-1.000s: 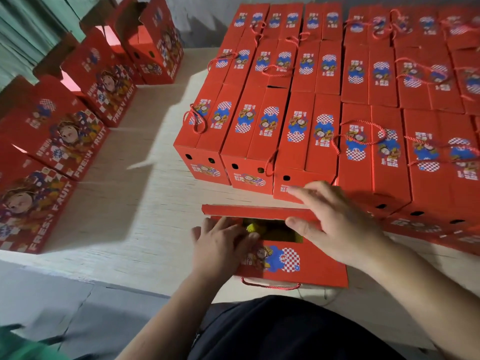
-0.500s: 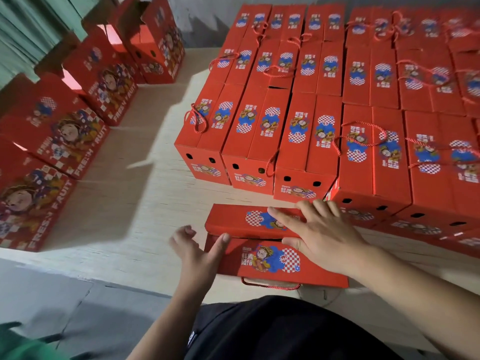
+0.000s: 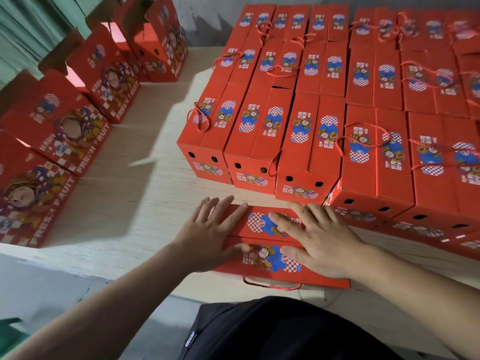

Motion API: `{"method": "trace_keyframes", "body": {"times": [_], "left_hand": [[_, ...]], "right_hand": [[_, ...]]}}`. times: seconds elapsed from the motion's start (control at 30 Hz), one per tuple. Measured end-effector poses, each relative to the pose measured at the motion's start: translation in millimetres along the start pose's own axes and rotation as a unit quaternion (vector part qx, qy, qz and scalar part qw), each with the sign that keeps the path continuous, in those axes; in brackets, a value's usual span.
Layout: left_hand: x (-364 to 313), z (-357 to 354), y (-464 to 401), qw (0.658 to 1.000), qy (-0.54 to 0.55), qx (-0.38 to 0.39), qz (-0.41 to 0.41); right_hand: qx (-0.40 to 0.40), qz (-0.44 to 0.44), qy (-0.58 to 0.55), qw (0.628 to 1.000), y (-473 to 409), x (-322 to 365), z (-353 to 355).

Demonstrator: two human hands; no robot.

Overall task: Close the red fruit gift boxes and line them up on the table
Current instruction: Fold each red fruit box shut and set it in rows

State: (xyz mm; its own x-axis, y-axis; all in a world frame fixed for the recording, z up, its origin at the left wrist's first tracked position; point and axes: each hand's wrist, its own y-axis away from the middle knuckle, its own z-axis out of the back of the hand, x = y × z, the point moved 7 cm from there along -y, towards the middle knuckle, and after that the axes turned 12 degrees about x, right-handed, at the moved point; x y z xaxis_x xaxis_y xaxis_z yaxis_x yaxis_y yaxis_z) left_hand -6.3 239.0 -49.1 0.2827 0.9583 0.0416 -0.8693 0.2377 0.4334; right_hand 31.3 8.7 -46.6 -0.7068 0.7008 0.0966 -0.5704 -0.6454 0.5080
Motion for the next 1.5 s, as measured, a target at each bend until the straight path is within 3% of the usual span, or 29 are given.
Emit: {"method": "trace_keyframes", "body": {"times": [0.13, 0.17, 0.23, 0.27, 0.33, 0.4, 0.43, 0.47, 0.5, 0.57, 0.67, 0.77, 0.87, 0.97, 1.03, 1.07, 1.13, 1.17, 1.2, 1.27, 1.33, 1.4, 1.5], "left_hand": [[-3.6, -4.4, -11.5, 0.999, 0.002, 0.040, 0.009], [-2.0, -3.3, -11.9, 0.998, 0.040, 0.042, 0.008], [6.1, -5.2, -5.4, 0.969, 0.244, 0.009, 0.026], [12.5, -10.9, 2.5, 0.920, 0.387, -0.037, 0.053], [17.7, -36.8, 27.6, 0.745, 0.642, -0.126, 0.131], [7.1, -77.0, 52.9, 0.569, 0.782, -0.141, 0.211], [-3.1, -97.9, 61.8, 0.505, 0.824, -0.117, 0.228], [-15.1, -113.2, 68.6, 0.462, 0.853, -0.083, 0.225], [-27.4, -121.6, 72.9, 0.445, 0.869, -0.045, 0.213], [-44.7, -126.4, 78.5, 0.442, 0.874, 0.014, 0.202], [-55.1, -114.0, 82.5, 0.427, 0.878, 0.087, 0.199], [-68.1, -83.8, 78.6, 0.467, 0.857, 0.152, 0.154], [-79.2, -64.0, 71.7, 0.489, 0.852, 0.142, 0.120], [-88.2, -51.5, 71.7, 0.477, 0.861, 0.133, 0.114], [-91.1, -50.9, 71.3, 0.431, 0.884, 0.115, 0.138], [-93.3, -47.4, 70.4, 0.384, 0.905, 0.101, 0.151], [-97.2, -35.1, 69.9, 0.250, 0.951, 0.068, 0.166], [-97.1, -24.8, 70.5, 0.210, 0.964, 0.051, 0.158], [-96.3, -12.4, 71.5, 0.198, 0.969, 0.038, 0.142], [-93.7, 12.8, 74.0, 0.237, 0.966, 0.019, 0.107], [-85.6, 45.1, 78.6, 0.320, 0.945, -0.020, 0.066], [-69.4, 79.9, 83.7, 0.414, 0.906, -0.079, 0.020], [-56.8, 114.1, 89.1, 0.637, 0.765, -0.093, -0.004]], "right_hand": [[-0.003, -0.023, -0.039, 0.999, 1.0, 11.0, -4.8], [-0.007, -0.019, -0.054, 0.998, 2.7, 14.4, -6.9], [-0.032, -0.006, -0.079, 0.996, 8.8, 15.0, -3.1], [-0.069, -0.004, -0.107, 0.992, 12.1, 8.8, 3.5], [-0.138, -0.044, -0.178, 0.973, 15.1, -17.8, 17.8], [-0.088, -0.101, -0.248, 0.959, 7.4, -42.8, 24.9], [-0.029, -0.122, -0.277, 0.953, -1.2, -48.7, 23.1], [0.019, -0.133, -0.287, 0.948, -11.5, -51.3, 23.2], [0.053, -0.139, -0.275, 0.950, -22.0, -51.3, 25.7], [0.105, -0.125, -0.253, 0.954, -42.8, -42.9, 29.4], [0.127, -0.069, -0.271, 0.952, -64.9, -17.8, 31.9], [0.050, -0.014, -0.333, 0.941, -69.5, -2.0, 39.6], [-0.058, 0.021, -0.450, 0.891, -62.4, -3.0, 48.8], [-0.113, 0.058, -0.499, 0.857, -44.8, 0.7, 60.5], [-0.083, 0.084, -0.509, 0.852, -32.2, 11.5, 62.1], [-0.057, 0.093, -0.507, 0.855, -25.9, 17.8, 60.6], [0.008, 0.102, -0.489, 0.866, -13.9, 31.4, 54.4], [0.042, 0.109, -0.484, 0.867, -7.8, 39.1, 50.1], [0.071, 0.123, -0.487, 0.862, -1.5, 48.3, 46.4], [0.092, 0.157, -0.515, 0.838, 10.2, 69.7, 45.5], [0.079, 0.165, -0.548, 0.816, 16.5, 82.2, 44.3], [0.072, 0.155, -0.536, 0.826, 20.3, 86.9, 45.9], [0.034, 0.172, -0.553, 0.814, 22.3, 91.3, 69.1]]}}
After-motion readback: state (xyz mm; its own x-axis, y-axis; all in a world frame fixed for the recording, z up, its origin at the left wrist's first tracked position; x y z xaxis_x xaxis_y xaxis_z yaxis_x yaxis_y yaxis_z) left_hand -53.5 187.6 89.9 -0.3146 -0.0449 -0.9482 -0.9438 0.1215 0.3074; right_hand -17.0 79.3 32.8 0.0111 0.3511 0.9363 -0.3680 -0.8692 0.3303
